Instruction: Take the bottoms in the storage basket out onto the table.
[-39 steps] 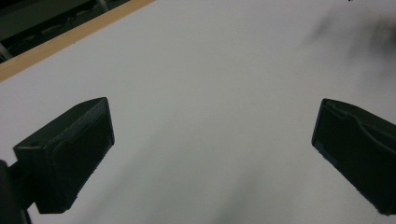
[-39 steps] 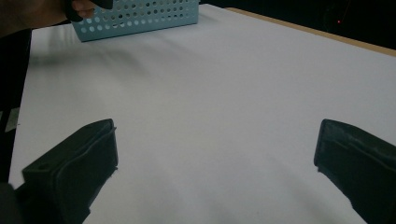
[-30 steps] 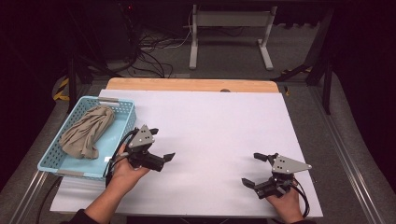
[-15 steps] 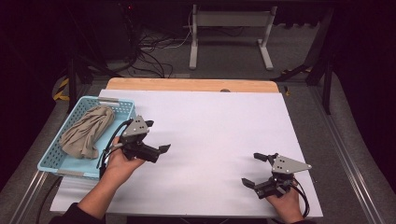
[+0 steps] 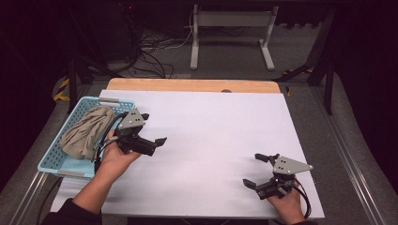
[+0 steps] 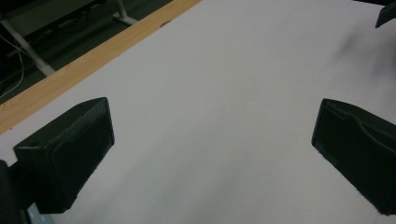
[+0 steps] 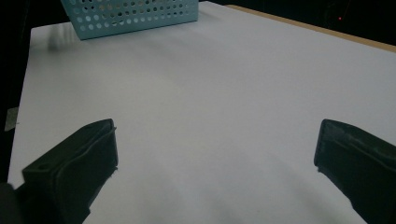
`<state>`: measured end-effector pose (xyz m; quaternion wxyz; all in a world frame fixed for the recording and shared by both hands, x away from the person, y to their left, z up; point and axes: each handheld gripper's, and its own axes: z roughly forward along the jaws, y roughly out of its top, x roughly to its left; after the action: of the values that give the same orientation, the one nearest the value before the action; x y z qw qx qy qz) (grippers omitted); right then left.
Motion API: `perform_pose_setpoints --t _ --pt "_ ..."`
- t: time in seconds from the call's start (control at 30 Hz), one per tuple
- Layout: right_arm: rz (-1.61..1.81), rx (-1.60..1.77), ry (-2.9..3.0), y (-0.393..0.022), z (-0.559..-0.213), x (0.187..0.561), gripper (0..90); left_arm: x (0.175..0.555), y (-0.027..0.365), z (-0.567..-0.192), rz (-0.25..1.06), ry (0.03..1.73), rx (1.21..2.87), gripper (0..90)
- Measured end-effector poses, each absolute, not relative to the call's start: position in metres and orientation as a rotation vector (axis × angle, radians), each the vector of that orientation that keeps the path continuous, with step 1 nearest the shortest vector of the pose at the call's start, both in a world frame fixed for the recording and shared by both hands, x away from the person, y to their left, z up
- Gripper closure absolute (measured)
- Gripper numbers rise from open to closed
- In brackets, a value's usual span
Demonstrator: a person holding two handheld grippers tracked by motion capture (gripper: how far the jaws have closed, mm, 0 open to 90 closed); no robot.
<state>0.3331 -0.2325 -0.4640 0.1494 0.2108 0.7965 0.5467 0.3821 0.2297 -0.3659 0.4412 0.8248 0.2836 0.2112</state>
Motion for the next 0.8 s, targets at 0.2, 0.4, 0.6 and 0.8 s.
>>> perform_pose_setpoints --t 0.2,0.4,0.6,0.8 --pt "1.571 0.606 2.288 -0.232 -0.464 0.333 0.1 0.384 0.234 -0.362 0.534 0.714 2.046 0.0" --pt "1.570 0.610 2.288 -0.233 -0.464 0.333 0.1 0.388 0.240 -0.357 0.552 0.728 2.046 0.0" --pt "1.570 0.610 2.290 -0.232 -0.464 0.333 0.1 0.391 0.245 -0.352 0.566 0.743 2.044 0.0" --pt "1.569 0.610 2.290 -0.232 -0.464 0.333 0.1 0.395 0.247 -0.347 0.578 0.747 2.052 0.0"
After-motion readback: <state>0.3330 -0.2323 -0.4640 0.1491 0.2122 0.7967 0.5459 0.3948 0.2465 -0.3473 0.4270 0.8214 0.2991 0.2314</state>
